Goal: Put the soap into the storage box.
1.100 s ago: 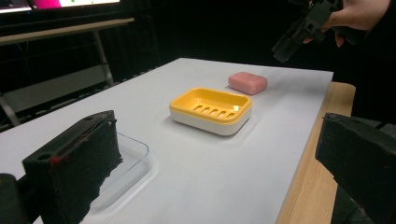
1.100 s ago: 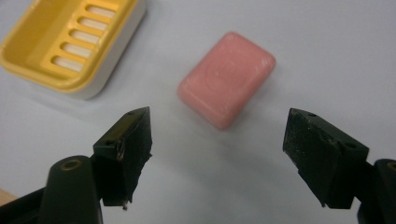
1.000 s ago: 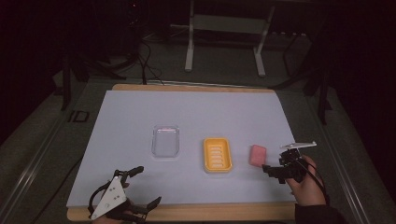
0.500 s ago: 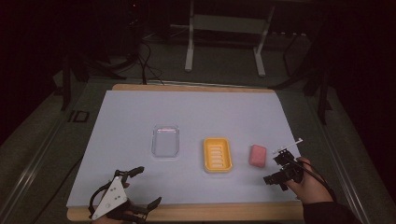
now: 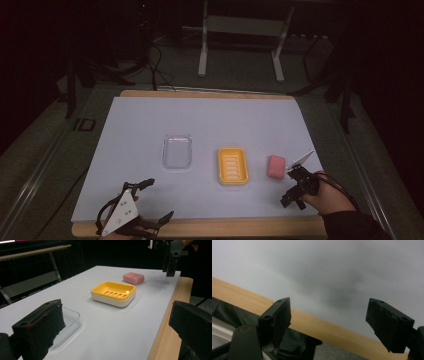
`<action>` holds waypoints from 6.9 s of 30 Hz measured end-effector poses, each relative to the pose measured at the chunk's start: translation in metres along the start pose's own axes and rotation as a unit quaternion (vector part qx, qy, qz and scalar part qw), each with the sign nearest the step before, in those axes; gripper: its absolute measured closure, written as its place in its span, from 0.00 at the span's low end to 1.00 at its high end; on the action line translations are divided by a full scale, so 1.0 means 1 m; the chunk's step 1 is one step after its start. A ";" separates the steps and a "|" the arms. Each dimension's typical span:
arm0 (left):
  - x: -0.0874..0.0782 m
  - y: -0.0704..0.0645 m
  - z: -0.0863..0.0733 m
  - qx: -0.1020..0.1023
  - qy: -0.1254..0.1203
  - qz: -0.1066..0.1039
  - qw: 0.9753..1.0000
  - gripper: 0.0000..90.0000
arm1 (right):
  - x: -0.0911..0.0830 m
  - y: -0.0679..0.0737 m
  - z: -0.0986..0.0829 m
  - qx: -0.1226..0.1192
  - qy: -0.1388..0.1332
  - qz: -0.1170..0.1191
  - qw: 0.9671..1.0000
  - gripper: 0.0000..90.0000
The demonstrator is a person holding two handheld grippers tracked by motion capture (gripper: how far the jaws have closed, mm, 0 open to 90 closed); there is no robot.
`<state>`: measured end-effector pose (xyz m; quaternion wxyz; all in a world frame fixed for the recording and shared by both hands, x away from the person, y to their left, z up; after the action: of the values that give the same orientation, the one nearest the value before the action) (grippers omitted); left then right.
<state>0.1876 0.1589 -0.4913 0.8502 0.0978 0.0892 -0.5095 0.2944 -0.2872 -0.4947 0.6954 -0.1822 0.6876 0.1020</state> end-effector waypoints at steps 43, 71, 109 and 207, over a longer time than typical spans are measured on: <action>0.000 -0.001 0.000 0.008 0.006 0.004 1.000 0.00 | -0.040 0.010 0.083 0.120 -0.049 -0.124 0.984 0.26; 0.003 -0.002 -0.001 0.018 0.020 0.003 1.000 0.00 | 0.020 -0.007 0.116 0.237 -0.046 -0.086 0.967 0.26; 0.003 -0.002 -0.002 0.020 0.027 0.007 0.999 0.00 | 0.001 -0.002 0.111 0.223 0.014 -0.105 0.969 0.42; 0.004 -0.002 -0.003 0.023 0.037 0.011 0.999 0.00 | -0.037 0.113 0.150 0.056 -0.095 -0.025 0.994 0.36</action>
<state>0.1876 0.1554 -0.4954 0.8493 0.1370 0.1081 -0.4982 0.3867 -0.1206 -0.4724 0.7690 -0.1497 0.6184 0.0626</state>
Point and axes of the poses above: each handheld gripper's, and its own axes: x roughly forward along the jaws, z roughly out of its top, y roughly to its left, the point moved 3 cm from there along x, roughly forward along the jaws, and after that the axes turned 12 degrees about -z, right-handed, at the moved point
